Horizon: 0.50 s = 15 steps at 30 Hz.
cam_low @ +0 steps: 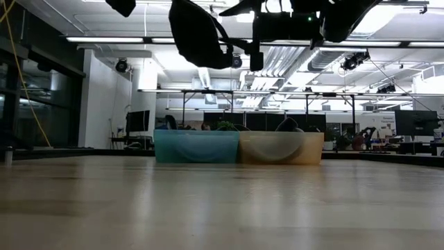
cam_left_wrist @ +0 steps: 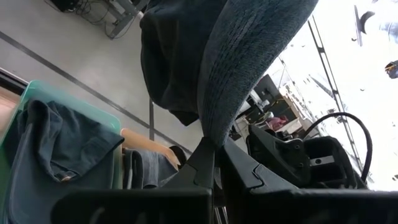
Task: Pick & Place hat
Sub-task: Put the blue cap into the green bin
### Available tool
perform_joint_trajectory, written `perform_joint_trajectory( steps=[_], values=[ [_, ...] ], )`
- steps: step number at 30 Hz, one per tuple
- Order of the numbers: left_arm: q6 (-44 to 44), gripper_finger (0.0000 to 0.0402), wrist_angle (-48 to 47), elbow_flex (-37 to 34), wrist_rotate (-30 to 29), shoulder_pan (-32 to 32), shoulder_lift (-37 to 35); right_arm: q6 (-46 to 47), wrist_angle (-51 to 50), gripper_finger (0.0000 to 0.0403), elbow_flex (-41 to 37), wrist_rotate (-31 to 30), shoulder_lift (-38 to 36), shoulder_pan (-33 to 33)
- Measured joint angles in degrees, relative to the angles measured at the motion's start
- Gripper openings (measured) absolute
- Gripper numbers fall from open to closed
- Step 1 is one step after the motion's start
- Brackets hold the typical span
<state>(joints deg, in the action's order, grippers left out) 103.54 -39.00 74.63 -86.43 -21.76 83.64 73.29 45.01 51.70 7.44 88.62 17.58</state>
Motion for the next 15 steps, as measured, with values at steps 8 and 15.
perform_joint_trajectory(
  steps=[8,15],
  values=[
    [0.0,0.0,0.0,0.0,0.1,0.0,0.0,0.2,0.0,0.0249,0.0,-2.7,0.0,-0.8],
    [-0.1,0.0,0.0,0.0,0.2,0.0,0.0,-0.1,0.1,0.0249,1.9,-3.4,1.9,-2.0]
  ],
)
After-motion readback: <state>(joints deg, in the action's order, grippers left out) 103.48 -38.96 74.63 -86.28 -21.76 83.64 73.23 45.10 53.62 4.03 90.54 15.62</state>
